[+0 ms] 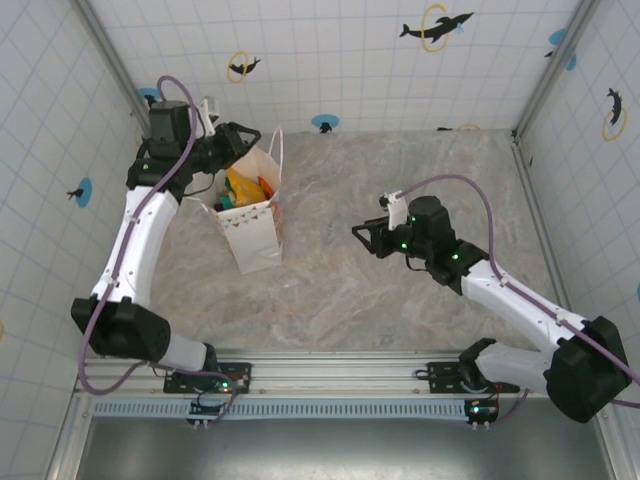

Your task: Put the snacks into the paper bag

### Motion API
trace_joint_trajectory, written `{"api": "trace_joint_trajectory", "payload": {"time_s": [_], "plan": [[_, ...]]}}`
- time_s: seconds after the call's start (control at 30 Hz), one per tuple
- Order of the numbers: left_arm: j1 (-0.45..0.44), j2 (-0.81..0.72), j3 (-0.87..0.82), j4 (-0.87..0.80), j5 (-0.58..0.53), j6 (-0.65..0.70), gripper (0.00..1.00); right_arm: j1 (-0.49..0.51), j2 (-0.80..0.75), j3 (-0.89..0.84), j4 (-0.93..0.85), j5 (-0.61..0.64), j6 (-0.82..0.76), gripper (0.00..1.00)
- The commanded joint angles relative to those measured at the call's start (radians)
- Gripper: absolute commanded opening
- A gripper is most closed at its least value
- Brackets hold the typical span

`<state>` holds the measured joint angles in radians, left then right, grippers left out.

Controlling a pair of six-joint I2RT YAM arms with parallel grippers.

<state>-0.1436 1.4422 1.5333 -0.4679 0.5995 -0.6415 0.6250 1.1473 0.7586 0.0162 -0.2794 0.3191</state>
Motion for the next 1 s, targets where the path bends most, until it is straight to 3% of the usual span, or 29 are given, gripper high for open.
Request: {"api": "trace_joint_trajectory", "payload": {"time_s": [0.0,0.73,0.77,0.83,0.87,0.97], "plan": [[-0.006,-0.018,-0.059,0.229,0.138,-0.105,0.49,0.010,0.004,0.035,0.002,0.001,-0.014,0.44],[-0.113,0.138,-0.004,0.197,0.104,-0.056,0.48,0.016,-0.022,0.033,-0.034,0.031,-0.040,0.44],[-0.120,0.145,0.006,0.194,0.107,-0.055,0.44,0.016,-0.024,0.032,-0.038,0.031,-0.040,0.44],[-0.135,0.161,0.040,0.183,0.107,-0.049,0.07,0.016,-0.026,0.031,-0.047,0.030,-0.038,0.45],[-0.146,0.168,0.059,0.177,0.103,-0.041,0.00,0.015,-0.028,0.030,-0.052,0.031,-0.038,0.44],[-0.185,0.199,0.136,0.145,0.100,-0.019,0.00,0.016,-0.042,0.022,-0.056,0.057,-0.040,0.44]]}}
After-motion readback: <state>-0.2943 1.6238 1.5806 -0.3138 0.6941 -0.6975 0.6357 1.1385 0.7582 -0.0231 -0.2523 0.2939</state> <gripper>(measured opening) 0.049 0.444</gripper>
